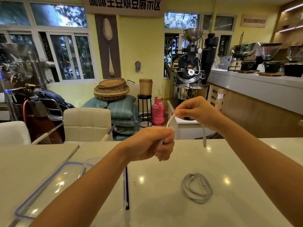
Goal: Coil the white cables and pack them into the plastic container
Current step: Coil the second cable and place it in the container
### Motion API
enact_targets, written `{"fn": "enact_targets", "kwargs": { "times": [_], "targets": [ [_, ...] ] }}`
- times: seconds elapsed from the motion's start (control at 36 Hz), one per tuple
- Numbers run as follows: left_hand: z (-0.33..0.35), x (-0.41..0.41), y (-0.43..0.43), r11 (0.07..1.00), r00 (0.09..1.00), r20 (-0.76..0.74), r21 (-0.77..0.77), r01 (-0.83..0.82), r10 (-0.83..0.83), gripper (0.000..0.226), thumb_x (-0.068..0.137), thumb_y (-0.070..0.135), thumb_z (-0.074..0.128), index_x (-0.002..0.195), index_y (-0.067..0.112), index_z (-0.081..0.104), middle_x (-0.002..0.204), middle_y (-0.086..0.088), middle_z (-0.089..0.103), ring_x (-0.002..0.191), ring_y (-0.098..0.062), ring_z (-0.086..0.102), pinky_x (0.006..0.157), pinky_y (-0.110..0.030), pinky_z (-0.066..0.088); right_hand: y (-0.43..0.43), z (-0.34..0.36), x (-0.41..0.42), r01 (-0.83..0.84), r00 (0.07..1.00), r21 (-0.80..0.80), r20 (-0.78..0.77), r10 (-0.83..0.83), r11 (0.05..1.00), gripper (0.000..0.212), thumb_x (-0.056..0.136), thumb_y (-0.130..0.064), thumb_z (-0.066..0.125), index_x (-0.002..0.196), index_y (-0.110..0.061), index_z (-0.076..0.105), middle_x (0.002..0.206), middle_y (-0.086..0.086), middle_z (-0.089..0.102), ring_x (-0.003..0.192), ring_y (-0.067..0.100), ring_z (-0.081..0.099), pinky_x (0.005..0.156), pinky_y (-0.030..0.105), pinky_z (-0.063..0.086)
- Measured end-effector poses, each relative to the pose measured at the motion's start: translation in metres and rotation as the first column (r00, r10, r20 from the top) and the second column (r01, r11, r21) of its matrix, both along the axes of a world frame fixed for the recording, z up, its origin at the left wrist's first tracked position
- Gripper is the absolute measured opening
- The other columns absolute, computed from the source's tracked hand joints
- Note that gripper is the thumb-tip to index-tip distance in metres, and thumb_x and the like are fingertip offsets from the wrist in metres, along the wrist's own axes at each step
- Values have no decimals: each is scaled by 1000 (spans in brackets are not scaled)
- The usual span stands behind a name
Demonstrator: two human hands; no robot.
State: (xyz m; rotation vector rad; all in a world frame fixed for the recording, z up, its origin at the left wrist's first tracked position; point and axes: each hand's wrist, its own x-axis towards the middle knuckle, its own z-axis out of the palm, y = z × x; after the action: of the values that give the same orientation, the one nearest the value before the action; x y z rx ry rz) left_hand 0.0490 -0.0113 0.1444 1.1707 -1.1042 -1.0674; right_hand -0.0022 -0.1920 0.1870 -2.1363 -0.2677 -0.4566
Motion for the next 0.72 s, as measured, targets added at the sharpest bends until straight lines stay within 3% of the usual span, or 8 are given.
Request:
{"fn": "enact_targets", "kwargs": {
  "times": [0.11,0.22,0.33,0.39,0.44,0.56,0.61,0.72],
  "targets": [
    [7,-4,-2,988,986,-116,-114,105,-118,30,83,38,56,62,18,49,49,10,48,43,-4,42,49,-18,38,6,-26,7,1,996,312,-84,26,950,16,88,-5,51,81,-8,65,44,-14,61,41,-5,50,44,6,39],
    [11,0,-2,980,979,-175,-187,69,-102,30,84,35,52,61,17,50,48,9,50,42,-5,44,50,-18,41,20,-58,12,92,980,340,-198,-25,936,28,91,-7,50,67,-16,61,35,-11,53,33,-3,40,38,9,32],
    [9,8,-1,978,972,-236,-205,-38,-11,30,85,32,48,60,17,52,47,8,48,42,-6,44,48,-18,42,45,-80,8,109,967,95,-240,-84,989,34,89,-5,53,60,-19,61,37,-8,50,37,2,38,36,13,31],
    [6,12,-2,970,957,-272,-190,-153,98,35,87,31,40,57,17,51,44,7,45,39,-7,42,46,-17,42,55,-88,8,83,954,-47,-284,-93,995,21,91,-5,49,86,-8,69,53,-7,49,42,5,39,38,17,34],
    [3,16,-3,945,928,-303,-173,-279,219,39,92,28,32,59,15,47,43,6,43,38,-8,41,45,-19,43,63,-93,7,44,946,-201,-307,-105,979,28,93,-5,44,117,-4,61,64,-5,51,46,2,42,36,9,35],
    [-5,23,-3,874,874,-193,-121,-471,445,39,98,26,24,64,14,39,43,7,42,40,-7,40,50,-21,40,73,-87,-1,-11,963,-542,-231,-136,840,30,94,-6,43,121,-7,58,102,12,68,62,6,55,57,10,45],
    [-8,24,-3,849,855,-73,-103,-519,513,38,99,25,25,65,13,39,44,7,43,42,-7,40,53,-22,37,75,-81,-4,8,967,-666,-184,-175,746,25,95,-11,42,112,-10,61,101,12,66,83,23,61,71,32,49],
    [-13,27,-1,832,815,170,-81,-548,553,37,99,24,27,65,14,40,44,9,46,45,-4,42,50,-15,39,79,-60,-16,14,981,-803,-104,-163,596,27,98,-21,36,108,-9,59,93,9,60,85,26,56,66,32,42]
  ]
}}
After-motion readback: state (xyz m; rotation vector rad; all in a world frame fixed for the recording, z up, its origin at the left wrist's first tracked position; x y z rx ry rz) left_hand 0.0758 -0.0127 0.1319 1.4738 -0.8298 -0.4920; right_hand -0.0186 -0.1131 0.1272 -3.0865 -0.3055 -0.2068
